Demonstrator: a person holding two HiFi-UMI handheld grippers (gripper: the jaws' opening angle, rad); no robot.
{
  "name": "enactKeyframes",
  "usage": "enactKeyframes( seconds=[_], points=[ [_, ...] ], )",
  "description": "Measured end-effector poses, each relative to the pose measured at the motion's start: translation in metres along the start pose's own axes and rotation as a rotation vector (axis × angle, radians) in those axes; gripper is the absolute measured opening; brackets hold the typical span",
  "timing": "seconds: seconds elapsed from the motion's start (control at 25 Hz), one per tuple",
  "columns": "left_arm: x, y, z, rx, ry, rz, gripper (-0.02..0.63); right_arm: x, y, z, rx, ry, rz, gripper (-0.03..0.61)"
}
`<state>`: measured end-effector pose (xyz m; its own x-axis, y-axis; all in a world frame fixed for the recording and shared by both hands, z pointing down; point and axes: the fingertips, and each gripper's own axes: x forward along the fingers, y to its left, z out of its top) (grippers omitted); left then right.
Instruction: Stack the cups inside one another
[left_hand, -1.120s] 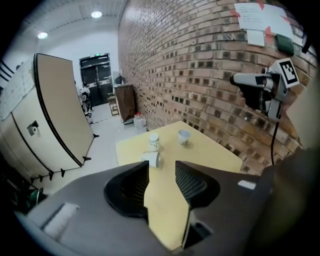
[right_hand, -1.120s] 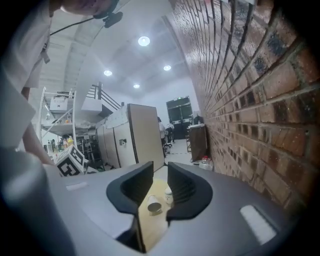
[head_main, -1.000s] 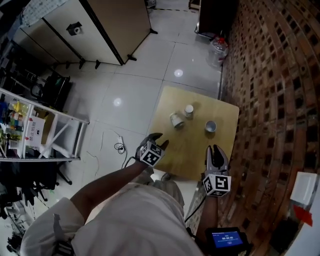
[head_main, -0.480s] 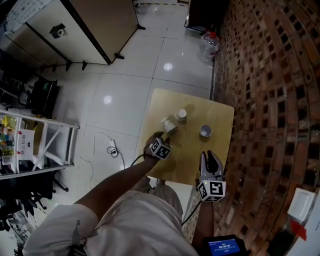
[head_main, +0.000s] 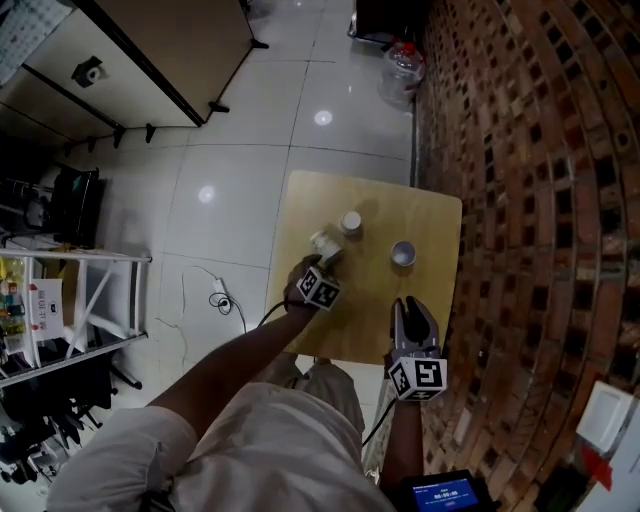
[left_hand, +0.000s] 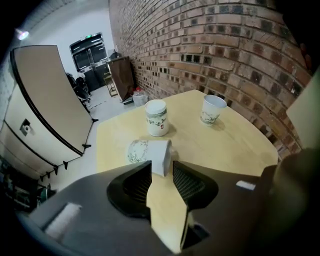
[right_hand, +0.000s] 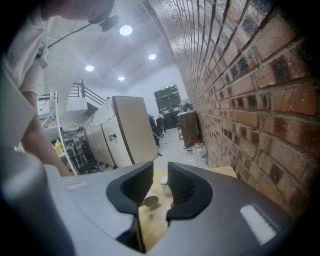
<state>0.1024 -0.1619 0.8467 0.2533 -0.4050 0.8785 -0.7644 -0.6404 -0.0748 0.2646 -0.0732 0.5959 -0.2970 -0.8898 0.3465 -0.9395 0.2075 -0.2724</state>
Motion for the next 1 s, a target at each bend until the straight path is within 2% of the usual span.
enactKeyframes(
  seconds=[0.12, 0.28, 0.52, 0.72, 1.0],
  points=[
    [0.007, 0.002, -0.002, 0.003, 0.020, 0.037, 0.125, -0.004, -0.010, -0.003, 0.003, 0.008, -0.014, 0.083],
    [0.013, 0.007, 0.001, 0.002, 0.025, 0.091, 0.054, -0.010, -0.018, -0.006, -0.001, 0.018, -0.028, 0.078],
    [0.008, 0.010, 0.003, -0.021, 0.009, 0.101, 0.043, -0.018, -0.018, -0.015, 0.002, 0.029, -0.035, 0.078],
    [-0.008, 0.008, 0.008, -0.087, -0.020, 0.054, 0.034, -0.020, -0.009, -0.014, 0.009, 0.010, -0.023, 0.075],
    [-0.037, -0.007, 0.004, -0.269, -0.036, -0.070, 0.034, -0.025, 0.000, -0.013, 0.004, -0.008, -0.010, 0.074]
  ],
)
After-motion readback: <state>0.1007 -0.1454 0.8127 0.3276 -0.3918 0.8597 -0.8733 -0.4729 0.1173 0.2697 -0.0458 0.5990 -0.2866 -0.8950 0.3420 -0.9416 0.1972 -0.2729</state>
